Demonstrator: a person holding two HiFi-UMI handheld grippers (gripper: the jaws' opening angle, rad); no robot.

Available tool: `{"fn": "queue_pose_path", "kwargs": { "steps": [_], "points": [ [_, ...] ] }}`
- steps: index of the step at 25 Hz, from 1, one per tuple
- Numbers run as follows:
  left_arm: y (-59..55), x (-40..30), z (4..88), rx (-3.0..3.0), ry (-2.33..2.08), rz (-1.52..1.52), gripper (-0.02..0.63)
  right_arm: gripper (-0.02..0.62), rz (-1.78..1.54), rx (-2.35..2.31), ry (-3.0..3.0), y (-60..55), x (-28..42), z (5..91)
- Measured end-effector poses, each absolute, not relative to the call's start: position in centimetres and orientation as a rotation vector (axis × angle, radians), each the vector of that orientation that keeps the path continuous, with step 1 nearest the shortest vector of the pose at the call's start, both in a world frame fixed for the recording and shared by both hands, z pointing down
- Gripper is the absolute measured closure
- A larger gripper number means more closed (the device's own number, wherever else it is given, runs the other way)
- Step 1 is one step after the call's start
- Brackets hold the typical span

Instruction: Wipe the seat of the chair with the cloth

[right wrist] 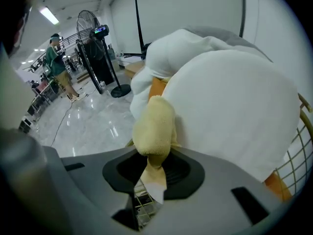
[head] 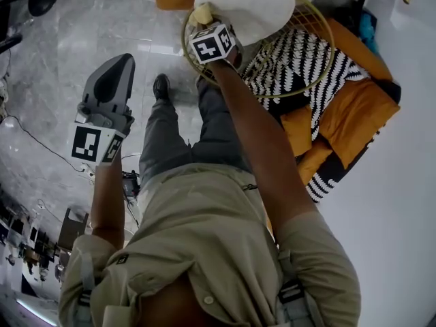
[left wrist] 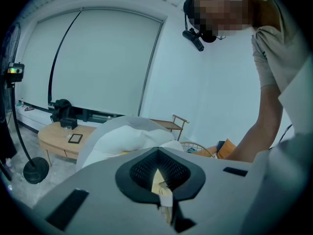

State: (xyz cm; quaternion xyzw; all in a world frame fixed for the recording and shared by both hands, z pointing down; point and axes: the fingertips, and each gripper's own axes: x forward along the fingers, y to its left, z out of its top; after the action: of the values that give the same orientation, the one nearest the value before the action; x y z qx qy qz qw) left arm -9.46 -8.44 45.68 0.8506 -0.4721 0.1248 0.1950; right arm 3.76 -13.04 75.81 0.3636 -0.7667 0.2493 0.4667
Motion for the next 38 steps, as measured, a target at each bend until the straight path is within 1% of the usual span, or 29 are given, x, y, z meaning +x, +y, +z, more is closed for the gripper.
{"fn": "queue_pose_path", "kwargs": {
  "steps": [4, 7, 9, 14, 16, 18, 27, 29, 35, 38],
  "points": [
    [-8.8, -9.2, 45.8, 2.388, -1.315, 0.345, 0.591, 0.494, 0.603, 0.903, -1.883, -13.4, 5.5, 75.6],
    [-9.2, -8.9, 45.8, 2.393, -1.307, 0.346, 0.591, 0.494, 0.625, 0.963, -1.848, -14.2, 9.2, 75.9],
    [-9.4, -8.8, 45.9, 2.397, -1.302, 0.347, 0.591, 0.494, 0.666, 1.064, -1.798, -15.4, 13.5, 76.0],
    [-9.7, -8.4, 46.0, 2.402, -1.286, 0.348, 0.591, 0.494, 0.801, 1.436, -1.572, -17.4, 28.4, 75.5],
    [-9.7, -8.1, 46.1, 2.403, -1.279, 0.348, 0.591, 0.494, 0.804, 1.497, -1.519, -17.2, 31.7, 74.7],
    [-9.6, -7.9, 46.2, 2.401, -1.273, 0.347, 0.591, 0.494, 0.785, 1.516, -1.501, -16.8, 32.9, 74.2],
    [-9.9, -8.3, 46.3, 2.401, -1.284, 0.33, 0.591, 0.495, 0.778, 1.496, -1.516, -16.7, 29.5, 74.5],
    [-9.9, -8.6, 46.5, 2.395, -1.288, 0.332, 0.591, 0.495, 0.781, 1.445, -1.587, -16.9, 26.0, 74.8],
    [-9.1, -9.5, 47.2, 2.372, -1.303, 0.344, 0.591, 0.494, 0.736, 1.067, -1.776, -14.5, 10.8, 78.0],
    [-9.0, -9.6, 47.3, 2.369, -1.31, 0.342, 0.591, 0.494, 0.761, 0.963, -1.827, -13.2, 6.4, 77.8]
  ]
}}
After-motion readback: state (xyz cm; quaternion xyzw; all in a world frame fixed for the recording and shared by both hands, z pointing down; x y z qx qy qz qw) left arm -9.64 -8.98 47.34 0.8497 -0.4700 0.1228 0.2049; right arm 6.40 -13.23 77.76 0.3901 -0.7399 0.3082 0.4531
